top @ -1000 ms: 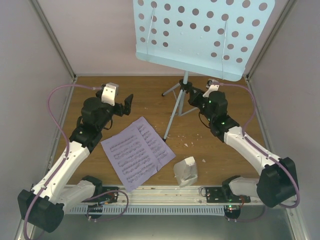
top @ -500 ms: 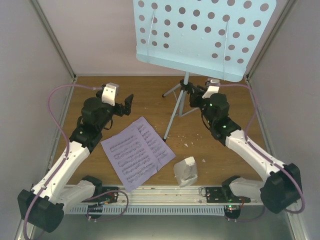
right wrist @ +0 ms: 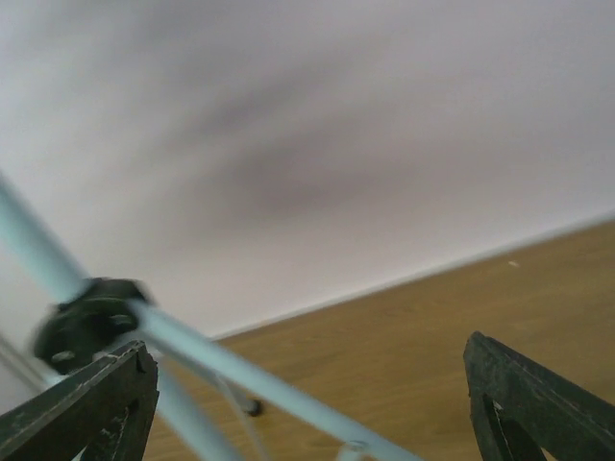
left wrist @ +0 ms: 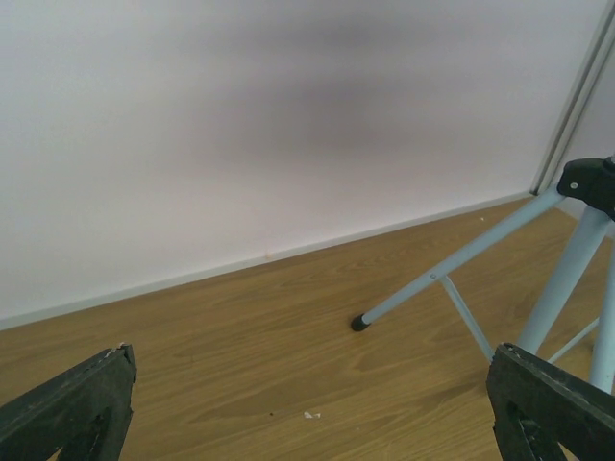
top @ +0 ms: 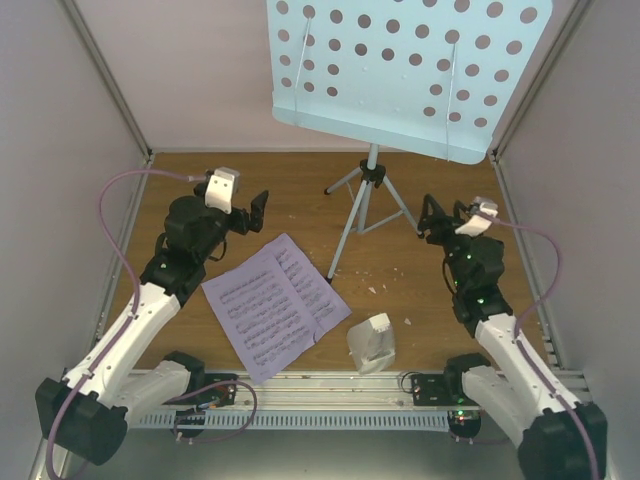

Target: Pack up the instrument practice props

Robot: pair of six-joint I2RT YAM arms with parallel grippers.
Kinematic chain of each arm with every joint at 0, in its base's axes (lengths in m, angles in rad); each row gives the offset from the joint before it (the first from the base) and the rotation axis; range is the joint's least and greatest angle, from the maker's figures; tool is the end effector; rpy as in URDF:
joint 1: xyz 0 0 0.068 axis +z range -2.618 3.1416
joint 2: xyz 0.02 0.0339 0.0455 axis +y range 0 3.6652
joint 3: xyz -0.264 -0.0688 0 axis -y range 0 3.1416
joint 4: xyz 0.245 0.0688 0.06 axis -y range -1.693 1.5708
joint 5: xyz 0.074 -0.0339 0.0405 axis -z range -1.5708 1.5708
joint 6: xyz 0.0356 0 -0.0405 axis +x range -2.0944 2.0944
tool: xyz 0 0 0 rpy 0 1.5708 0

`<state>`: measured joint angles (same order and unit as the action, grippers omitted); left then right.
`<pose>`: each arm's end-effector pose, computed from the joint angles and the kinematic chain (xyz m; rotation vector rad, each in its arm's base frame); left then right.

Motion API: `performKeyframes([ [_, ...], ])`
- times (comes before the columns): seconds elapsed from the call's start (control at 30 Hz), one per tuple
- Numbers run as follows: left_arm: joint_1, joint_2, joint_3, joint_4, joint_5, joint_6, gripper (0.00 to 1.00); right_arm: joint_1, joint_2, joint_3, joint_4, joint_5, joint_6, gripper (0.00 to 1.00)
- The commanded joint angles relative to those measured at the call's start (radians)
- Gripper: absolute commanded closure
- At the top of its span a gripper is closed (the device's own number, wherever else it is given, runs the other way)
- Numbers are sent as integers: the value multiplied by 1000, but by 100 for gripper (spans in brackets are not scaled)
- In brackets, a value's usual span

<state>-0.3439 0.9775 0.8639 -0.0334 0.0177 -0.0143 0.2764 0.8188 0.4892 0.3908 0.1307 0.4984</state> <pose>0.2173 -0.0785 0.3482 0.2961 1.7002 -0.2803 0.1937 0.0501 0.2905 0.2751 1.5077 0.5214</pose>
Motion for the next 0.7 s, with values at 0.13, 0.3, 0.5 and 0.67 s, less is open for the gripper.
performKeyframes([
  [0.13, -44, 4, -26, 80, 86, 42, 3, -404, 194, 14, 201, -611, 175, 13],
  [0.3, -85, 57, 11, 93, 216, -72, 9, -442, 430, 177, 390, -949, 238, 16],
  [0.5, -196, 199, 15, 278, 434, -242, 23, -404, 636, 402, 518, -1226, 307, 27],
  [0.67, -254, 367, 98, 294, 527, -179, 30, -334, 722, 566, 373, -1296, 180, 34],
])
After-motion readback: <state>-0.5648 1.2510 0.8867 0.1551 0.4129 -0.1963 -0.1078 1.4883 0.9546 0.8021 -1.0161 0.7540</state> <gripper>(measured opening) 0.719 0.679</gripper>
